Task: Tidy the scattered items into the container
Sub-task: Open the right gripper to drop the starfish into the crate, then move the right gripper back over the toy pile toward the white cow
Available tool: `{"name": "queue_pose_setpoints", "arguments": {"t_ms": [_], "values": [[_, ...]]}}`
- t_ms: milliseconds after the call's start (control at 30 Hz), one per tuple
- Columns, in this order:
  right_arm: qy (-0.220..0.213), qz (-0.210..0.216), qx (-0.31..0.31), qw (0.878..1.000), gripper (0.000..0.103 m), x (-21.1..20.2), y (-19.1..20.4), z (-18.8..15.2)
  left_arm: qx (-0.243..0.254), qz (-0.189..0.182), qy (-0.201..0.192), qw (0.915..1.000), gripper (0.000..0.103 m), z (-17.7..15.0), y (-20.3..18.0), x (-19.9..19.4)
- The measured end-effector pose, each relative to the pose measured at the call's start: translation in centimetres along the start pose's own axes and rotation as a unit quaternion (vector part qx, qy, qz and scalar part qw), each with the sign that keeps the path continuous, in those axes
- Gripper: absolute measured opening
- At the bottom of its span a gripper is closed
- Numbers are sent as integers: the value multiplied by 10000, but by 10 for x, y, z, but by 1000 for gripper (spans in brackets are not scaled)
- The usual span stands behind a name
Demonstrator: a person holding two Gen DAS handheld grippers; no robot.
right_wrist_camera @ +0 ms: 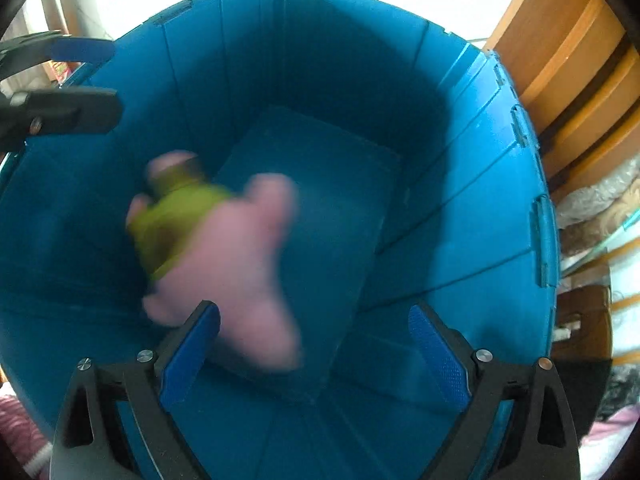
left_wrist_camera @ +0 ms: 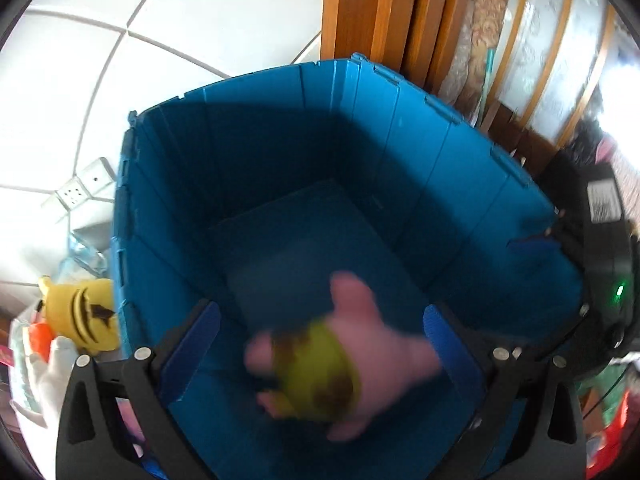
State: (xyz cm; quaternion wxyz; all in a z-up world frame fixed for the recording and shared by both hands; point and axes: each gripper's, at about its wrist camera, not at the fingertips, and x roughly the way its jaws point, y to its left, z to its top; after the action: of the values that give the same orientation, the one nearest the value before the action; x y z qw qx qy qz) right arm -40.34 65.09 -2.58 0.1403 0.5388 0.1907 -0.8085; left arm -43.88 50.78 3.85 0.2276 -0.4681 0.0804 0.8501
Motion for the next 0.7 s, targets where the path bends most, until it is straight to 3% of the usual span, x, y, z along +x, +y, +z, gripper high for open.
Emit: {"name": "queue_pose_setpoints", "arguments": {"t_ms": [433,700], "values": [[-248,-221,256,9991,97,-25,33,-22,341,86,-399,9986,103,-56,-2,-54],[-967,-372,205,9944,97,-71,84,-26,64,515,-830,9952,103,-112,33,-105]]}}
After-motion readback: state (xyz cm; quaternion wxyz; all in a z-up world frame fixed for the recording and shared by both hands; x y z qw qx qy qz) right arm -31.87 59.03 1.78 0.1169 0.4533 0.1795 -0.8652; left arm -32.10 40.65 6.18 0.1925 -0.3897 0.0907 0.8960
